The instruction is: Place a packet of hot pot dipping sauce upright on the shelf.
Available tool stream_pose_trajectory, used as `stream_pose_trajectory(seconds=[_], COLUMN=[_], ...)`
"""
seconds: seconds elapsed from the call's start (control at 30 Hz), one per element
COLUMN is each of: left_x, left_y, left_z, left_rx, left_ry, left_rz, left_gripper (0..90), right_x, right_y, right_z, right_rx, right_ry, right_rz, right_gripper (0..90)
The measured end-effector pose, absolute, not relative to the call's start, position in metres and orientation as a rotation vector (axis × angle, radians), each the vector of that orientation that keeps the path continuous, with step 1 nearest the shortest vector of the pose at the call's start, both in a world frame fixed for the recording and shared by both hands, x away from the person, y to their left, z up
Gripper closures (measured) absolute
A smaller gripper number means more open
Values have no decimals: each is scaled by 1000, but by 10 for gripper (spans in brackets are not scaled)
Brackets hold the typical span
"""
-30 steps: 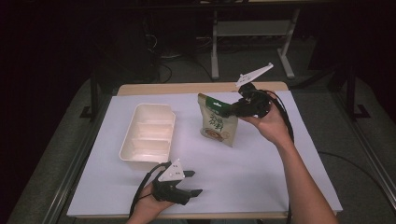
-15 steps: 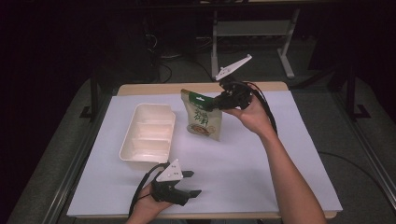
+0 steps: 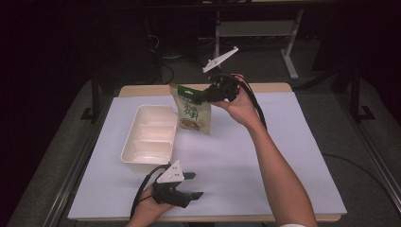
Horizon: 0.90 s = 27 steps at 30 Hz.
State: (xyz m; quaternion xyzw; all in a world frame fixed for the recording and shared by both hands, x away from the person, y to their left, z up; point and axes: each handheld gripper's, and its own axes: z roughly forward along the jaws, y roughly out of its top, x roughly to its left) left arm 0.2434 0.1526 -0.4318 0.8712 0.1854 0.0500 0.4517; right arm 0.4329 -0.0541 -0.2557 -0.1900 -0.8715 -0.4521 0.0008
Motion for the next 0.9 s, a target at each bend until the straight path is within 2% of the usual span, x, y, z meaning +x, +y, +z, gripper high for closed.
stream_pose_trajectory(seconds=[0.9], left_x=[245], left_y=[153], left_z=[-435], left_rx=[2152], left_ry=[451], left_rz=[110], left_gripper=[306], right_x=[477], right_y=[22], right_z=[-255], right_rx=[-513], right_ry=[-2753], right_rz=[-1403], right_gripper=[897])
